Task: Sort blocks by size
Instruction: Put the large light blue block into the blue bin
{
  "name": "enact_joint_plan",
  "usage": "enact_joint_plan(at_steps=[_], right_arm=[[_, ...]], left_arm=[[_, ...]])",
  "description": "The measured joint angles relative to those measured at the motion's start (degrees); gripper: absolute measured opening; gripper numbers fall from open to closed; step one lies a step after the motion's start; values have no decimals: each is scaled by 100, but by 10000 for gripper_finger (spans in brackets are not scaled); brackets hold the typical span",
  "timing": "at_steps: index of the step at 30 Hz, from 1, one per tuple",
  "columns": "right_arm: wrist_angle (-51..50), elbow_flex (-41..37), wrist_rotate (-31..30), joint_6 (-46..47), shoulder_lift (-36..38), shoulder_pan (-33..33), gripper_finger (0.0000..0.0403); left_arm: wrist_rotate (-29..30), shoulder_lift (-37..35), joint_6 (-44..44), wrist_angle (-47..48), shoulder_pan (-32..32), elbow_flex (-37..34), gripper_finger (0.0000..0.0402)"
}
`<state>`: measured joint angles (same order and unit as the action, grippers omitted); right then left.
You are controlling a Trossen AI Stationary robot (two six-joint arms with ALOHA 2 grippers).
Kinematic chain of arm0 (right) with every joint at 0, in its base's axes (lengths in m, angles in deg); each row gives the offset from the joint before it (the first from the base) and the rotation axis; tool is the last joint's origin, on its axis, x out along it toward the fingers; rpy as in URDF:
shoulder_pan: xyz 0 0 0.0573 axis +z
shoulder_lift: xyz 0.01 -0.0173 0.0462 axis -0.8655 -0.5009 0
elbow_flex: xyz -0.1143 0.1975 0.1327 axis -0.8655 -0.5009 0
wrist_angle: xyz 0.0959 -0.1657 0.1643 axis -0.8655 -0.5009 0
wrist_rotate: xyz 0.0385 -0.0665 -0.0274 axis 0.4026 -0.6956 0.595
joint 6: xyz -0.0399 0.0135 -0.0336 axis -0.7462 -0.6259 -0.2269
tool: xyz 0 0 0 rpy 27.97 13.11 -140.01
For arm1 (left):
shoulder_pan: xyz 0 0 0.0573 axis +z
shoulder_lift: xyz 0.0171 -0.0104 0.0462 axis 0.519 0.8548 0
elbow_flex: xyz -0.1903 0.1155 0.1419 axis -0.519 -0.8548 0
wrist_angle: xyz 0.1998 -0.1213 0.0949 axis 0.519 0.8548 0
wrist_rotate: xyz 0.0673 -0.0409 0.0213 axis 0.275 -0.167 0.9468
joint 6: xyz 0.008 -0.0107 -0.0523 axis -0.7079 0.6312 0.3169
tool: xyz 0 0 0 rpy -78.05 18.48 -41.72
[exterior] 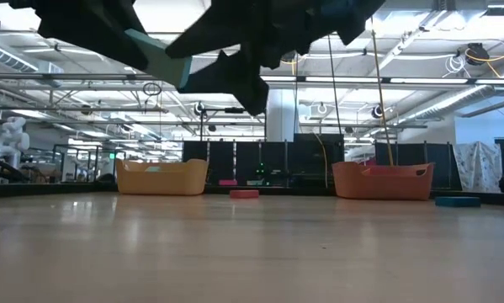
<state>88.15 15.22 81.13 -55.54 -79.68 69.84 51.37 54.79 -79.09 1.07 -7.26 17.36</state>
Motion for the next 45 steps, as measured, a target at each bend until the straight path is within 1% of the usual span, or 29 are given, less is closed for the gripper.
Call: enact_joint_plan(at_steps=[7,9,13,17,21,27,32,36,40,43,45], right_arm=[[-538,-7,14,-113,199,-10,206],[-685,-13,186,-123,255,-16,214],[-927,-13,790,-8,338,-66,232],[-1254,-13,850,95,439,-139,253],[-1757,-13,713,36,581,-217,264],[-2621,-13,-46,-42,865,-204,265],[-3361,-13,-785,126,1103,-179,265],[-4268,-13,-1321,371,1251,-123,265],[-5339,-82,-1393,739,1269,-177,265],[-5683,-222,-1580,972,1267,-278,265],[-5848,-316,-1652,1114,1267,-344,265]], left_arm=[[122,-13,-6,54,26,9,65],[118,-13,56,52,45,15,65],[118,-17,68,92,63,15,65],[156,-17,70,133,59,15,65],[231,-49,96,250,59,15,65],[366,-290,205,286,63,19,65],[377,-523,1005,745,1,134,65],[262,-651,1970,1498,-130,190,65],[-335,-700,3174,2430,-224,190,65],[-927,-695,4013,3099,-345,190,65],[-1382,-693,4456,3368,-440,190,65]])
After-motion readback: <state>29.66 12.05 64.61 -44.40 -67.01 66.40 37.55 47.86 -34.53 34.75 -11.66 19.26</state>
